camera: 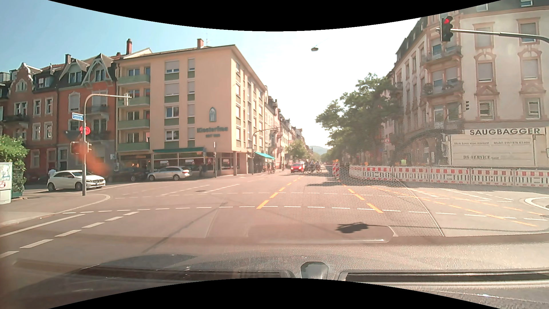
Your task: Follow the waypoints while adhering to traffic rules and regulations
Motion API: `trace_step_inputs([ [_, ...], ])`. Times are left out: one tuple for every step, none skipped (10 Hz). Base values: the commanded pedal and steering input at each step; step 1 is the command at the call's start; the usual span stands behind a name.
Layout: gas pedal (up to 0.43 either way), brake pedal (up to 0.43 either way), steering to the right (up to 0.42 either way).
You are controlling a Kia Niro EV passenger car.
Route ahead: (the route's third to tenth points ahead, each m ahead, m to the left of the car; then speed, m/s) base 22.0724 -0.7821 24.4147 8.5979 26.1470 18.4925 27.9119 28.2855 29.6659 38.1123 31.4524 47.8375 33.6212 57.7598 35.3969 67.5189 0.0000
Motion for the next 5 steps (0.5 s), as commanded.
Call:
trace_step_inputs([
  [0.0,0.238,0.016],
  [0.0,0.238,0.016],
  [0.0,0.244,0.016],
  [0.0,0.238,0.016],
  [0.0,0.238,0.016],
])
